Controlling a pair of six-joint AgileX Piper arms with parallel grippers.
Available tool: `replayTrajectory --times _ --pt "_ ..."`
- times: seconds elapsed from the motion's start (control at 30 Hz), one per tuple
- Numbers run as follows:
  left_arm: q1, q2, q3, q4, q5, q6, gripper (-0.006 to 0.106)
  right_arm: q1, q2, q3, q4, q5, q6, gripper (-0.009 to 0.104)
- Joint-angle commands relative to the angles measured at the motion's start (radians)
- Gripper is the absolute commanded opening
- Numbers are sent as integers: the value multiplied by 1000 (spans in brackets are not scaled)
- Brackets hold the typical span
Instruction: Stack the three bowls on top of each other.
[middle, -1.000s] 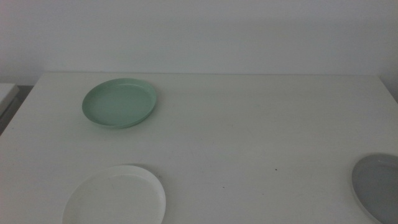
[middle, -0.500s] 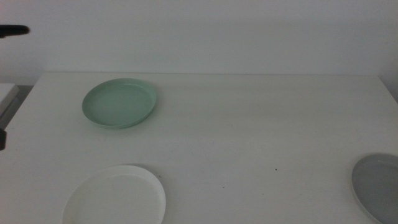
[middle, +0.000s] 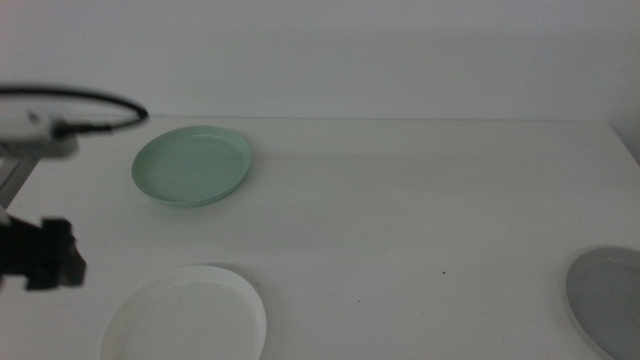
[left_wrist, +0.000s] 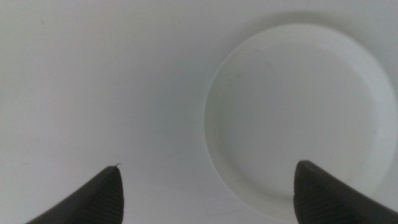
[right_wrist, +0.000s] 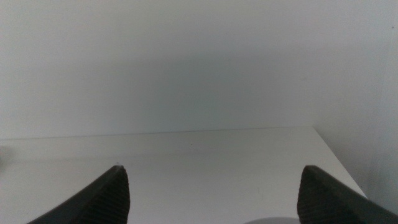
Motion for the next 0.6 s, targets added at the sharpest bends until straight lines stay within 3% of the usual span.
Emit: replayTrajectory --times 0.0,0.57 --pt "-1 23 69 -20 -102 -14 94 3 -4 3 -6 -9 -3 92" --pt "-14 352 226 -60 -414 -11 94 3 -4 3 -6 -9 -3 92"
